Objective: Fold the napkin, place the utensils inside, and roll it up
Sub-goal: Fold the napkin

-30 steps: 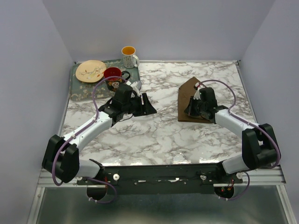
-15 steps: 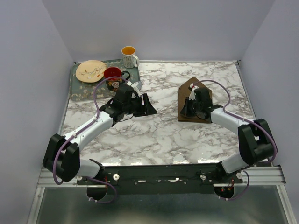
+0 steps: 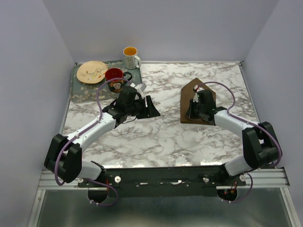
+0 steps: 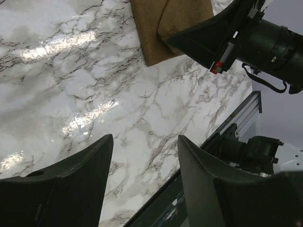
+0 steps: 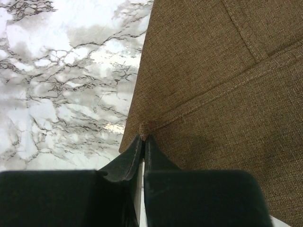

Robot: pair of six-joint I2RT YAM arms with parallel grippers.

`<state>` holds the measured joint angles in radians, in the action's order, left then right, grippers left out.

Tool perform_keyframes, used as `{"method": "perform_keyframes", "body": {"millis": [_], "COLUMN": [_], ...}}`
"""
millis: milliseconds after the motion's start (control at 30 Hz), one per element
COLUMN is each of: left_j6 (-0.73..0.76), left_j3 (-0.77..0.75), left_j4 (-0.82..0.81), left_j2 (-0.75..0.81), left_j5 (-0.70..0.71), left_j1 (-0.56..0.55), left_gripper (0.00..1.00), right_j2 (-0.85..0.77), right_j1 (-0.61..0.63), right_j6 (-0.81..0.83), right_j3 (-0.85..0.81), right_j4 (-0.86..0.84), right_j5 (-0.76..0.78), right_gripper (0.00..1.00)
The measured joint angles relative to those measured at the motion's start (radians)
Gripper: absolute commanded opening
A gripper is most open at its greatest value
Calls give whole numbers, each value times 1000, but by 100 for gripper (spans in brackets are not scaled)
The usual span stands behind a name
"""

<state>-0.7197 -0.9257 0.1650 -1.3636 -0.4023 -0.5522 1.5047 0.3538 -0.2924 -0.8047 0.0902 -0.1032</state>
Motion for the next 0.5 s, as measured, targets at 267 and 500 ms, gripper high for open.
{"method": "perform_keyframes", "body": {"millis": [267,500], "left_j6": [0,-7], "left_j3": [-31,-206], "left_j4": [0,-23], "left_j2": [-27,-209], "left_j5": [0,-13], "left_j1": [-17,-80], "left_gripper": [66,41], "right_j2": [-15,-170], "right_j1": [0,-46], "right_j6": [-10,-35], "right_j3": [-2,-40], "right_j4": [37,154], "right_j5": [-9,0], "right_gripper": [68,64]}}
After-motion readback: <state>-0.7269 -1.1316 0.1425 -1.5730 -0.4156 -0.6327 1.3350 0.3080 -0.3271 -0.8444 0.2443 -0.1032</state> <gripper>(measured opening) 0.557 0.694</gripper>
